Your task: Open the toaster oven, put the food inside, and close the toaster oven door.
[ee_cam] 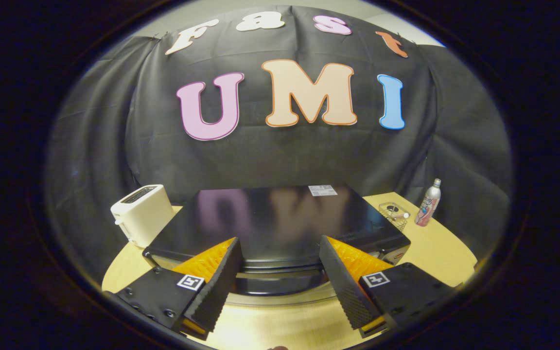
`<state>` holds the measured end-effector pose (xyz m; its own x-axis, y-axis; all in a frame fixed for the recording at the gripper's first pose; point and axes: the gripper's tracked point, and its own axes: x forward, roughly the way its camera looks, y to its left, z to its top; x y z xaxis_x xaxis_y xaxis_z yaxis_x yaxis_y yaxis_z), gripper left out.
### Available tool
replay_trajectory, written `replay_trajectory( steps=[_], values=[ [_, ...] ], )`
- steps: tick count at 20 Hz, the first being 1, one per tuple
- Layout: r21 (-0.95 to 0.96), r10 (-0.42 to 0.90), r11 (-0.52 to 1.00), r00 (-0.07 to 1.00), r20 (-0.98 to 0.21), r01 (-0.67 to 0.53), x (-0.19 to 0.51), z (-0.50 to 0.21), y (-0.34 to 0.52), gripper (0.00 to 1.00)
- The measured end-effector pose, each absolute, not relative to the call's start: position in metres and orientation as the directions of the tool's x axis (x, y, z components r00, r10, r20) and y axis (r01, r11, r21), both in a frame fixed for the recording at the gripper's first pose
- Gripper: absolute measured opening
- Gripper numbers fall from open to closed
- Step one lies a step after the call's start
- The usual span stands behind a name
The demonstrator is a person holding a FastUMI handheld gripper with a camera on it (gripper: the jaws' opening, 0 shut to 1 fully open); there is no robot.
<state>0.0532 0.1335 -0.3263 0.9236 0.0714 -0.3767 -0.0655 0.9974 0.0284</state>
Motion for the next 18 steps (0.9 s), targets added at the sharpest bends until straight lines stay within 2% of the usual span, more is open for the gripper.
replay_trajectory(
  steps=[10, 18],
  values=[
    [0.059, 0.083, 0.996, 0.912, -0.403, -0.065, -0.005, -0.333, 0.120, 1.00],
    [0.035, 0.068, 0.998, 0.865, -0.498, -0.059, -0.074, -0.369, 0.100, 1.00]
  ],
)
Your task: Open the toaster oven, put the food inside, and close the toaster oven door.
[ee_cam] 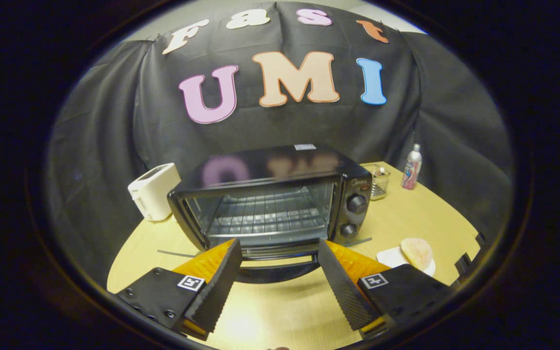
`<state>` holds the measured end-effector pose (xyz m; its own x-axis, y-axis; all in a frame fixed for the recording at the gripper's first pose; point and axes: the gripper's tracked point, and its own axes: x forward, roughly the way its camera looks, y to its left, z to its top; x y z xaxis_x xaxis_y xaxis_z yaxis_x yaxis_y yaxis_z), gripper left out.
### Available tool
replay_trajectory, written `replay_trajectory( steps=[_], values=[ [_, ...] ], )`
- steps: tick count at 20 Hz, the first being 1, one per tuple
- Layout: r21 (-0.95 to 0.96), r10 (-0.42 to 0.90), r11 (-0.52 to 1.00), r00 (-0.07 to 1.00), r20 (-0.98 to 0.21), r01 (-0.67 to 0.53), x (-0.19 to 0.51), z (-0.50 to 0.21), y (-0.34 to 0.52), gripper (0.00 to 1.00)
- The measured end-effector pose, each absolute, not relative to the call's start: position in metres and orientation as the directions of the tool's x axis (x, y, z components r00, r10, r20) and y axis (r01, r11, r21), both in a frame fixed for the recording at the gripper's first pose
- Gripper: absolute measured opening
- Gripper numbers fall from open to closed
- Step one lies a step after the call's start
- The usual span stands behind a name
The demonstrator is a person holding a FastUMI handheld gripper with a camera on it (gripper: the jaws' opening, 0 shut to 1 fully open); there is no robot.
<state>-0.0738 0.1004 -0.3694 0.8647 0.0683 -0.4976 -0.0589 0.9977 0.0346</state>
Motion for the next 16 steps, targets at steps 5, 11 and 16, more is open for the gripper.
replay_trajectory(
  steps=[5, 11, 16],
  values=[
    [0.016, 0.058, 0.998, 0.844, -0.533, -0.059, -0.093, -0.388, 0.094, 1.00],
    [-0.018, 0.045, 0.997, 0.787, -0.615, -0.071, -0.114, -0.427, 0.089, 1.00],
    [-0.029, 0.056, 0.994, 0.740, -0.671, -0.102, -0.113, -0.459, 0.091, 1.00]
  ],
)
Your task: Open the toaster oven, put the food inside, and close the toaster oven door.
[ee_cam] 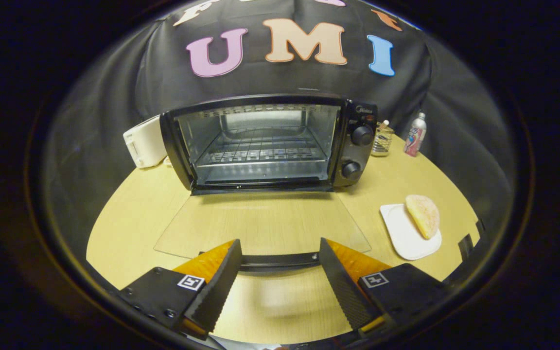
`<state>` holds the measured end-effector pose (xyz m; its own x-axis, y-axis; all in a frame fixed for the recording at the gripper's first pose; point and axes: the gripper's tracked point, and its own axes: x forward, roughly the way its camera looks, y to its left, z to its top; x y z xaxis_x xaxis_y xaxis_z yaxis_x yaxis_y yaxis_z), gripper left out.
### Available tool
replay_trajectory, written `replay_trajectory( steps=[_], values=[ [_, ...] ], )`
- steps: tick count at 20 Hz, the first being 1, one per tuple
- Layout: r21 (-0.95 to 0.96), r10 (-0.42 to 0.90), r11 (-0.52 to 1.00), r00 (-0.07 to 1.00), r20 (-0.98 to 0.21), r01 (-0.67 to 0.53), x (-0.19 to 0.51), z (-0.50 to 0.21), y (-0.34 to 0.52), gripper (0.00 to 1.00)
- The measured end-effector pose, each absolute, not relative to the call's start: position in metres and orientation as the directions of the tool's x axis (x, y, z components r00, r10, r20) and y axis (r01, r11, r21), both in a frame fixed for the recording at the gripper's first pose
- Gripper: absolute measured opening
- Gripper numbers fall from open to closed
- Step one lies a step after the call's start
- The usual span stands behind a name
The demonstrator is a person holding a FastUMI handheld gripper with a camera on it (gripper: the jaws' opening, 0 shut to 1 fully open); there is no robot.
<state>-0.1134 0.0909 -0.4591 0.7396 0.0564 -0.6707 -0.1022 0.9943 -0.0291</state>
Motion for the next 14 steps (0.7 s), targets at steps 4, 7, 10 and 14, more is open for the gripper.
replay_trajectory(
  steps=[4, 7, 10, 14],
  values=[
    [-0.031, 0.044, 0.995, 0.718, -0.695, -0.091, -0.106, -0.477, 0.087, 1.00],
    [-0.027, 0.041, 0.996, 0.716, -0.696, -0.084, -0.103, -0.479, 0.084, 1.00],
    [-0.028, 0.037, 0.997, 0.730, -0.683, -0.077, -0.102, -0.465, 0.074, 1.00],
    [-0.076, -0.059, 0.997, 0.781, -0.622, 0.015, -0.085, -0.436, 0.024, 1.00]
  ],
)
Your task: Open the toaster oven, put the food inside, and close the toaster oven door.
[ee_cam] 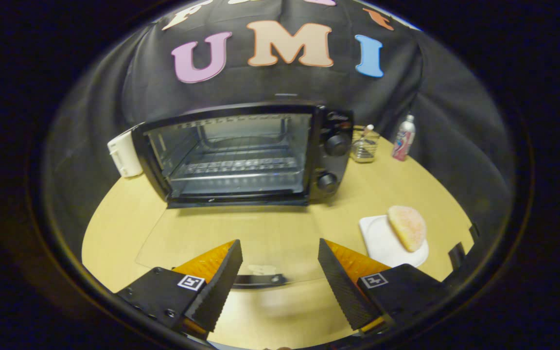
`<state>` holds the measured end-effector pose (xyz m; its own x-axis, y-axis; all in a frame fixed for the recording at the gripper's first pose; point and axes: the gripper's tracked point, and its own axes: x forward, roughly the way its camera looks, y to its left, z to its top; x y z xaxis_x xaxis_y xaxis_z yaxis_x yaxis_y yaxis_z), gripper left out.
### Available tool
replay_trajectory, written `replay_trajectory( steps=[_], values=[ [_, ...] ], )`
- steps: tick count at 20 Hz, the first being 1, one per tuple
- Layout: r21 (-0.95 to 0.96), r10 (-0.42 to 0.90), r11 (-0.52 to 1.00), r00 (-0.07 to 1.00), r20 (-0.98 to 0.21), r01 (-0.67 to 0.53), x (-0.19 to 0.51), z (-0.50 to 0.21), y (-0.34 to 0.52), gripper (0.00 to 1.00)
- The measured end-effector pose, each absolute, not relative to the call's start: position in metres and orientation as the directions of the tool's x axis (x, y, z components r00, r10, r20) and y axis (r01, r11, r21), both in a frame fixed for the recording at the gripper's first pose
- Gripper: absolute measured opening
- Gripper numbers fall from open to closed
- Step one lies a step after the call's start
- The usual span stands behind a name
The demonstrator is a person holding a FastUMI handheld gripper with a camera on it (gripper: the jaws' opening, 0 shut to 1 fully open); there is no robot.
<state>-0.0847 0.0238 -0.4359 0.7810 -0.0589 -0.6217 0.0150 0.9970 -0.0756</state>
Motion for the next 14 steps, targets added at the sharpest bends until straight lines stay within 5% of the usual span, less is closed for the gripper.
replay_trajectory(
  steps=[9, 14],
  values=[
    [-0.235, -0.365, 0.931, 0.727, -0.581, 0.279, -0.054, -0.428, -0.144, 1.00],
    [-0.250, -0.421, 0.906, 0.674, -0.607, 0.341, -0.043, -0.450, -0.197, 1.00]
  ],
)
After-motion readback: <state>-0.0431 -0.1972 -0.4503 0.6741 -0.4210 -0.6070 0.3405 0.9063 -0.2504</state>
